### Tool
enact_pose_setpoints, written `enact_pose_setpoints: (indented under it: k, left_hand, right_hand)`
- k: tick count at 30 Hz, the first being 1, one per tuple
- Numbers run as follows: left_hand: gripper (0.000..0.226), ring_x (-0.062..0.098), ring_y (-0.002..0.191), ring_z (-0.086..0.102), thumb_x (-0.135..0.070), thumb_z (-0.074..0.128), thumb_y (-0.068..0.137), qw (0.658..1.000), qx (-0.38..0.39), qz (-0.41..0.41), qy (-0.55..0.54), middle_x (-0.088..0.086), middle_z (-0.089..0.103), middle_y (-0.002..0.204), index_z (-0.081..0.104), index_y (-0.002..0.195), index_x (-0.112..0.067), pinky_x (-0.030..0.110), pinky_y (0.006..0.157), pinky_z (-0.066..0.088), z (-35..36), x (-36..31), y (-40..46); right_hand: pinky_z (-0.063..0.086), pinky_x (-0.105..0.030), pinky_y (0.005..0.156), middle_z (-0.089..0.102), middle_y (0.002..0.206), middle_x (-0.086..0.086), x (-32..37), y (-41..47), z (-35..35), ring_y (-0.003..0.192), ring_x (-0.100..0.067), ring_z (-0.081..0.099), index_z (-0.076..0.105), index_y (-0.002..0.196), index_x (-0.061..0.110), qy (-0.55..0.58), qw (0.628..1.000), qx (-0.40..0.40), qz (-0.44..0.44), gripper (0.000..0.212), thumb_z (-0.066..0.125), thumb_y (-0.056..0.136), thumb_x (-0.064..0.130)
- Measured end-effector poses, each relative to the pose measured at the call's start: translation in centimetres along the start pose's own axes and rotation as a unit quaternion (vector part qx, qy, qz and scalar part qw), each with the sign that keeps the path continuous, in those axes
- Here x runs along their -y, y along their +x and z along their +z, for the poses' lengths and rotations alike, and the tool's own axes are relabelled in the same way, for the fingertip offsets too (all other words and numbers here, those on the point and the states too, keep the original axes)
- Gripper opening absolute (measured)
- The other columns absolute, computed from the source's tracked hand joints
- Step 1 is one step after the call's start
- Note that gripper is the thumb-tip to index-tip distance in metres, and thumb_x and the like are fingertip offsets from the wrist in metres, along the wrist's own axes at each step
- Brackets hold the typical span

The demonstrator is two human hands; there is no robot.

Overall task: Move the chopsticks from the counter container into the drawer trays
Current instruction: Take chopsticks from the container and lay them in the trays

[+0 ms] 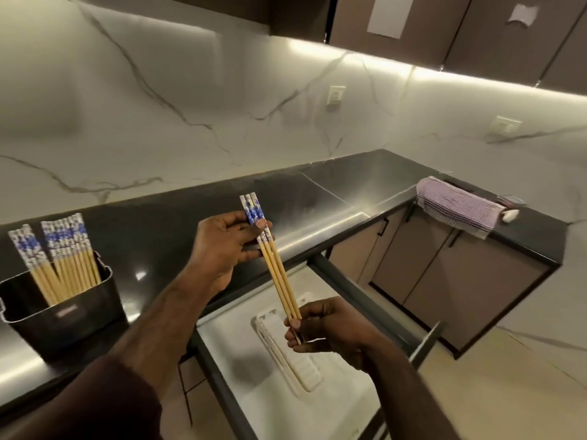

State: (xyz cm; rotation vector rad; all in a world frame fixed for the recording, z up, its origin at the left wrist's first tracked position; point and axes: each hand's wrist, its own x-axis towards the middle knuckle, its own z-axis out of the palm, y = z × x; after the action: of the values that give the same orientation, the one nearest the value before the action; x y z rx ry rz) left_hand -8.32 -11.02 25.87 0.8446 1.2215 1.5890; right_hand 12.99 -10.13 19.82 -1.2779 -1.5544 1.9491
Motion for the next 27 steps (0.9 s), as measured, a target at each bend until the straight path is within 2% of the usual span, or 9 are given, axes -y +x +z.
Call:
enact_pose_setpoints:
  k: [5, 10, 13, 15, 18, 22, 25, 27]
  left_hand:
    - [0.016, 0.026, 0.088, 0.074, -0.005, 0.064, 0.086, 0.998, 0.017, -0.06, 0.009, 0.013, 0.075, 0.096, 0.067, 0.101, -0.005, 0.041, 0.077, 0.06, 3.2, 3.7, 1.4]
    - [0.017, 0.028, 0.087, 0.074, -0.003, 0.063, 0.087, 0.992, 0.027, -0.127, 0.006, 0.017, 0.074, 0.095, 0.066, 0.104, -0.002, 0.038, 0.069, 0.062, 4.3, 8.9, 4.6]
    - [0.018, 0.026, 0.083, 0.074, -0.003, 0.061, 0.088, 0.985, 0.032, -0.17, -0.005, 0.018, 0.073, 0.096, 0.065, 0.106, 0.001, 0.035, 0.066, 0.062, 4.3, 12.6, 7.1]
    - [0.02, 0.028, 0.085, 0.073, -0.003, 0.061, 0.089, 0.979, 0.027, -0.203, -0.018, 0.019, 0.072, 0.097, 0.064, 0.108, 0.003, 0.036, 0.067, 0.062, 4.0, 15.6, 8.7]
    - [0.021, 0.031, 0.089, 0.072, -0.004, 0.059, 0.09, 0.965, 0.015, -0.261, -0.03, 0.019, 0.072, 0.099, 0.062, 0.109, 0.003, 0.039, 0.072, 0.061, 3.3, 19.7, 10.3]
    - [0.014, 0.035, 0.091, 0.069, 0.003, 0.055, 0.092, 0.949, -0.013, -0.312, -0.036, 0.02, 0.07, 0.096, 0.06, 0.105, 0.001, 0.044, 0.076, 0.058, 2.4, 23.8, 11.6]
    - [0.026, 0.033, 0.085, 0.067, 0.012, 0.055, 0.089, 0.95, -0.052, -0.307, -0.015, 0.021, 0.066, 0.097, 0.055, 0.109, -0.004, 0.043, 0.071, 0.057, 1.7, 26.5, 12.9]
    - [0.036, 0.034, 0.089, 0.065, 0.016, 0.056, 0.086, 0.951, -0.072, -0.299, 0.022, 0.023, 0.062, 0.103, 0.054, 0.117, -0.004, 0.045, 0.074, 0.057, 1.1, 28.3, 13.9]
  right_hand:
    - [0.06, -0.037, 0.081, 0.072, 0.095, -0.023, -2.4, -0.2, -3.7, 0.085, -0.028, 0.07, 0.072, 0.102, -0.005, 0.012, 0.999, -0.033, 0.038, 0.016, 0.064, 0.089, -0.001]
    - [0.061, -0.039, 0.081, 0.072, 0.088, -0.02, -5.2, 1.9, -5.9, 0.077, -0.024, 0.07, 0.07, 0.102, -0.009, 0.003, 0.993, -0.08, 0.089, 0.016, 0.062, 0.09, -0.002]
    - [0.062, -0.034, 0.072, 0.07, 0.08, -0.015, -6.8, 4.0, -6.9, 0.067, -0.019, 0.069, 0.062, 0.102, -0.02, 0.005, 0.986, -0.112, 0.125, 0.018, 0.058, 0.092, -0.006]
    - [0.061, -0.032, 0.069, 0.068, 0.078, -0.014, -7.8, 5.8, -7.5, 0.064, -0.018, 0.067, 0.065, 0.094, -0.014, -0.006, 0.982, -0.119, 0.146, 0.012, 0.056, 0.092, -0.008]
    - [0.059, -0.033, 0.07, 0.066, 0.075, -0.011, -9.9, 8.3, -7.9, 0.063, -0.018, 0.064, 0.069, 0.088, -0.006, -0.039, 0.974, -0.13, 0.181, 0.016, 0.054, 0.09, -0.011]
    - [0.053, -0.027, 0.056, 0.062, 0.068, -0.01, -12.9, 11.3, -8.2, 0.052, -0.014, 0.06, 0.065, 0.08, 0.0, -0.073, 0.96, -0.145, 0.228, 0.024, 0.048, 0.086, -0.015]
    - [0.056, -0.031, 0.061, 0.066, 0.065, -0.009, -15.6, 13.5, -8.6, 0.056, -0.018, 0.061, 0.069, 0.069, 0.002, -0.123, 0.95, -0.153, 0.242, 0.028, 0.05, 0.08, -0.013]
    - [0.058, -0.033, 0.066, 0.068, 0.065, -0.007, -17.1, 14.6, -9.0, 0.059, -0.018, 0.062, 0.072, 0.067, 0.004, -0.153, 0.942, -0.162, 0.25, 0.03, 0.048, 0.076, -0.012]
